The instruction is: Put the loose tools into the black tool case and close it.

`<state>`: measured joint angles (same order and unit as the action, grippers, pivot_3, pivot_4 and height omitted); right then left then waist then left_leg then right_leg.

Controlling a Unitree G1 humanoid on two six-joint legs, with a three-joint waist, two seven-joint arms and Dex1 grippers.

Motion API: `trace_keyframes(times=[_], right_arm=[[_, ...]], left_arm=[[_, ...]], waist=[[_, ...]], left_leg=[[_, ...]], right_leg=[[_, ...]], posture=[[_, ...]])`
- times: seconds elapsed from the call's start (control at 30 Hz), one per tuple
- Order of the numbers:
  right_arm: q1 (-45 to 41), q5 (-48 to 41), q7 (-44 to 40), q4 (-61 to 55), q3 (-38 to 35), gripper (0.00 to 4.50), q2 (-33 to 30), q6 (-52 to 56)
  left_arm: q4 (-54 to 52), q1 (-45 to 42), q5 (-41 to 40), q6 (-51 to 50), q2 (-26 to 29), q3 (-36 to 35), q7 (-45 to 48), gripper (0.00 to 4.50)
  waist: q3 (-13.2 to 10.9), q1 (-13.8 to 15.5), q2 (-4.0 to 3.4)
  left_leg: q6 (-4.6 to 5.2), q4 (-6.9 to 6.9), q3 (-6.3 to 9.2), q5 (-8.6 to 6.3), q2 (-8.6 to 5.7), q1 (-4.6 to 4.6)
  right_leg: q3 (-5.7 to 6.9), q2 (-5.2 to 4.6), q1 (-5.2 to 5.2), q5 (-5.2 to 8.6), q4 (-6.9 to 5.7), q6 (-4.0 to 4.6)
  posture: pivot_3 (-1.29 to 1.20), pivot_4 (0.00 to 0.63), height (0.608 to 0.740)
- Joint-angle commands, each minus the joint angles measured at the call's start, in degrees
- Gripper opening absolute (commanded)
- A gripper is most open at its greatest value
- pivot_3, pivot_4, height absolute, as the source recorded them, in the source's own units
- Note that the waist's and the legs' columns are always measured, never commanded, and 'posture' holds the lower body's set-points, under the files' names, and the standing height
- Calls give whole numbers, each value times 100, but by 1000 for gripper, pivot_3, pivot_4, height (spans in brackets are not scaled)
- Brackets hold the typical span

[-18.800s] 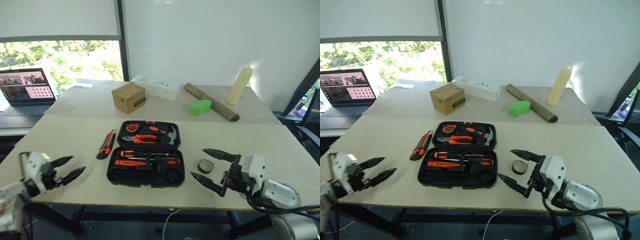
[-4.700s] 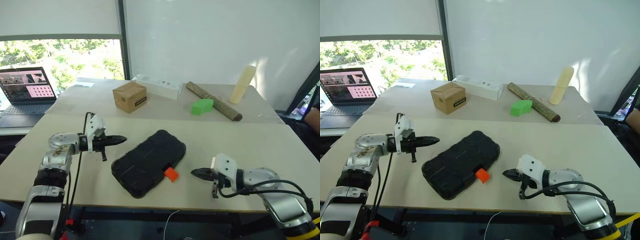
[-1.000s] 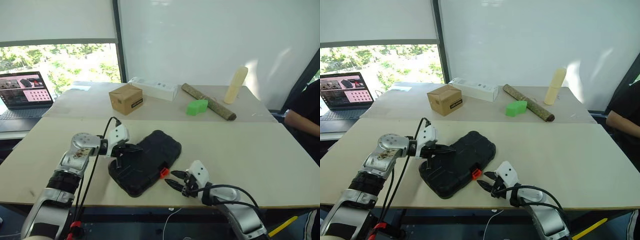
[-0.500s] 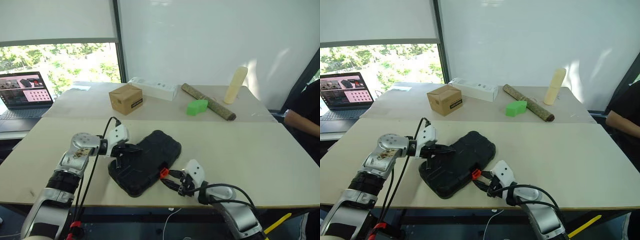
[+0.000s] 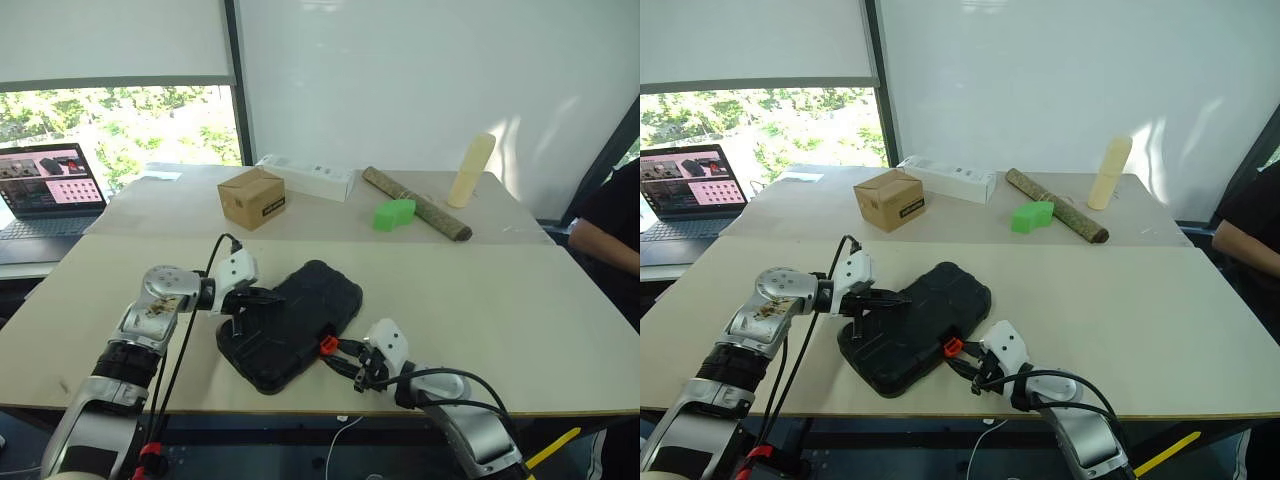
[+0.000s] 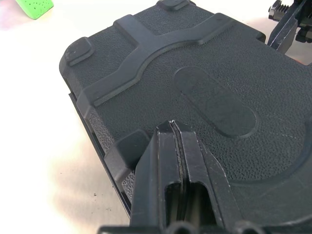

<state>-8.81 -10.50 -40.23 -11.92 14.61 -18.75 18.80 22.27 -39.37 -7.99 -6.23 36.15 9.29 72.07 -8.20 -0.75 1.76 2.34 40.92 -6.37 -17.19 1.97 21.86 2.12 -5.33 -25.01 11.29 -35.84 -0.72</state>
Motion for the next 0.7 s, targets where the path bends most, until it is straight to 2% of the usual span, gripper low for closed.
trace_keyframes(times=[0.03,0.37,0.7], right_arm=[[-82,-235,-165,-390,-139,1179,-18,-259],[-155,-582,-295,-474,-258,1179,126,-308],[-191,-544,-308,-494,-276,1179,33,-252]], left_arm=[[269,208,293,-65,31,261,24,0],[305,207,323,-30,26,290,22,0],[307,230,378,-47,47,379,83,0]], waist=[[0,3,0],[0,4,0],[0,4,0]], left_leg=[[1,0,0,0,0,1],[2,-1,0,-1,-1,2],[2,-1,0,-1,0,2]], right_leg=[[0,0,0,0,1,0],[1,-1,0,1,3,-1],[1,-1,0,1,3,-1]], posture=[[0,150,740],[0,150,740],[0,150,740]])
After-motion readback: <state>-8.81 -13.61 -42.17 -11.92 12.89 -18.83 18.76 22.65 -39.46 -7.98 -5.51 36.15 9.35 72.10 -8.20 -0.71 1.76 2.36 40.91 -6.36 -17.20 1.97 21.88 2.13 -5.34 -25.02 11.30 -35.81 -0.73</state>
